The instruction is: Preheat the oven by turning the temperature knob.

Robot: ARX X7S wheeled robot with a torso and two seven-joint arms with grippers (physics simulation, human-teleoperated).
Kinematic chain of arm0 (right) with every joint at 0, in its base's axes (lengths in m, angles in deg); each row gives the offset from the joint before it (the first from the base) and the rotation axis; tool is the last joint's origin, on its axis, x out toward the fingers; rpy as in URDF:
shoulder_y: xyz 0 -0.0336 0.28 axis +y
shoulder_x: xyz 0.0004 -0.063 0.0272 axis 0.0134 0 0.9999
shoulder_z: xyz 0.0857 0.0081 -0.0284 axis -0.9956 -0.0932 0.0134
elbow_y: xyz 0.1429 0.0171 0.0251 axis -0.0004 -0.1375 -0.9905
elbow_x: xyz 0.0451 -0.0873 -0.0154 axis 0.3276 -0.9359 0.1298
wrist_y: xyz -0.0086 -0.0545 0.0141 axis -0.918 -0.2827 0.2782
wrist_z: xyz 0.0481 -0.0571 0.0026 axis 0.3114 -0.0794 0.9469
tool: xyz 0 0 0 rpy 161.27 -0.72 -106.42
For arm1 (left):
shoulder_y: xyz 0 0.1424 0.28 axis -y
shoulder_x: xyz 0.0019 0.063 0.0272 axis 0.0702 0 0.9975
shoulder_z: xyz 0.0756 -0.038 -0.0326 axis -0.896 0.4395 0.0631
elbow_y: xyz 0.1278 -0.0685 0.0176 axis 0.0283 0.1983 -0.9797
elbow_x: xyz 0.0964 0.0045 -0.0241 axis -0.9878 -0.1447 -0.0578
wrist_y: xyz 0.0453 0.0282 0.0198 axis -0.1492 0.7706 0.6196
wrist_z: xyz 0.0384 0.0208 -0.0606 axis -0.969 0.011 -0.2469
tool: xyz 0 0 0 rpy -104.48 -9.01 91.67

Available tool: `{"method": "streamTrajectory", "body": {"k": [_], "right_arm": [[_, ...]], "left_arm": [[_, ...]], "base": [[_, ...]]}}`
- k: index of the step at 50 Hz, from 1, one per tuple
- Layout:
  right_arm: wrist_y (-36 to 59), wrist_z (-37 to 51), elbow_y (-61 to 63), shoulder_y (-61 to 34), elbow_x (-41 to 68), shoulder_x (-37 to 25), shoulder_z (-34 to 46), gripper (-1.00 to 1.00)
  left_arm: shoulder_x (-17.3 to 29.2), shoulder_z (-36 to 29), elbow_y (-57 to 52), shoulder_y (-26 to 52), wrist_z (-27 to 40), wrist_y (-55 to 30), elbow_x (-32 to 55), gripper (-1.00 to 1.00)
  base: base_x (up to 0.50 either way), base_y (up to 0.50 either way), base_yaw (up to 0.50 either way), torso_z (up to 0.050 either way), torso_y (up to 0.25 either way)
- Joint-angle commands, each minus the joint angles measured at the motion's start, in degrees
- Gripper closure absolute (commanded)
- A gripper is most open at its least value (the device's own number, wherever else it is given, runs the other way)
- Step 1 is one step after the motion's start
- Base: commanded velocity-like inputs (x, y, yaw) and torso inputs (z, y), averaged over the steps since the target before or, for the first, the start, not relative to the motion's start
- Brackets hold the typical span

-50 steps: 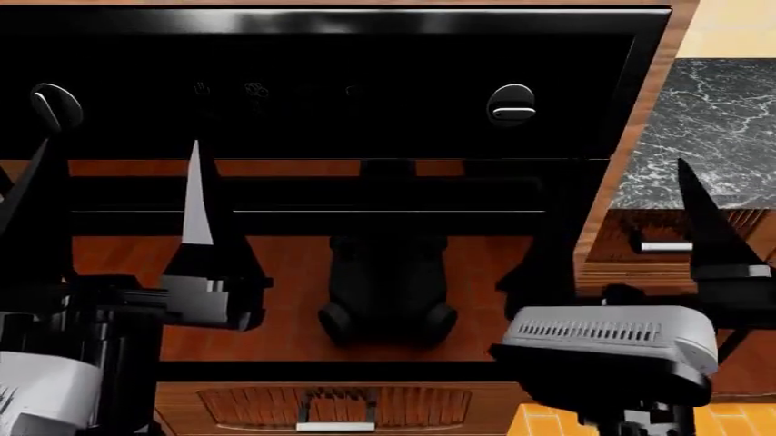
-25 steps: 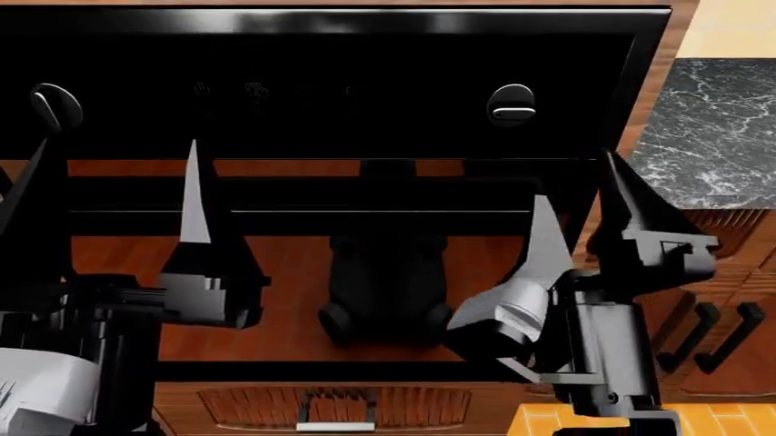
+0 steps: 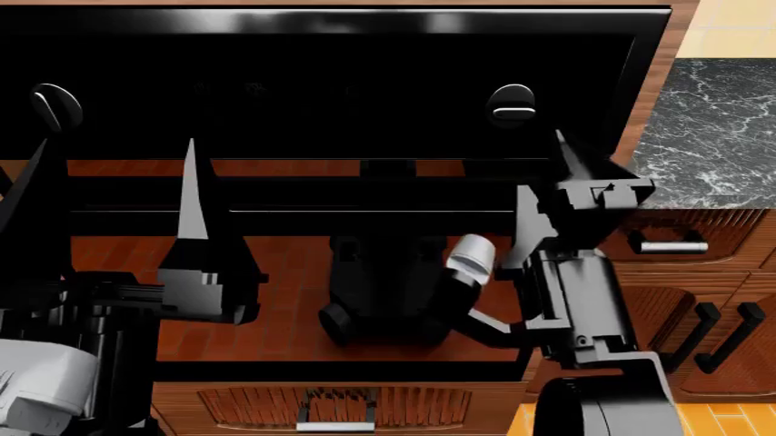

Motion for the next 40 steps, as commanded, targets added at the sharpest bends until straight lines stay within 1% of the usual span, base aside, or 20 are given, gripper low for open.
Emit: {"method": "streamTrajectory", "body": {"k": [1, 25, 40], "right_arm": [[-1.2, -3.8, -2.7, -1.8, 1.7, -1.1, -0.1, -1.00], [-3.2, -6.7, -6.2, -6.4, 1.8, -1.0, 0.6, -1.00], [-2.9, -4.1, -9.9, -7.8, 4.2, -0.2, -0.1, -1.00]], "left_arm": [[0.3, -0.1, 0.2, 0.1, 0.4, 0.2, 0.2, -1.00], [1.6, 0.1, 0.1, 0.6, 2.0, -0.3, 1.0, -1.00], [2.2, -0.3, 0.5, 0.5, 2.5, 0.2, 1.5, -1.00]], "base": [[0.00, 0.00, 0.00, 0.000, 0.000], [0.00, 0.00, 0.00, 0.000, 0.000], [0.00, 0.00, 0.00, 0.000, 0.000]]}}
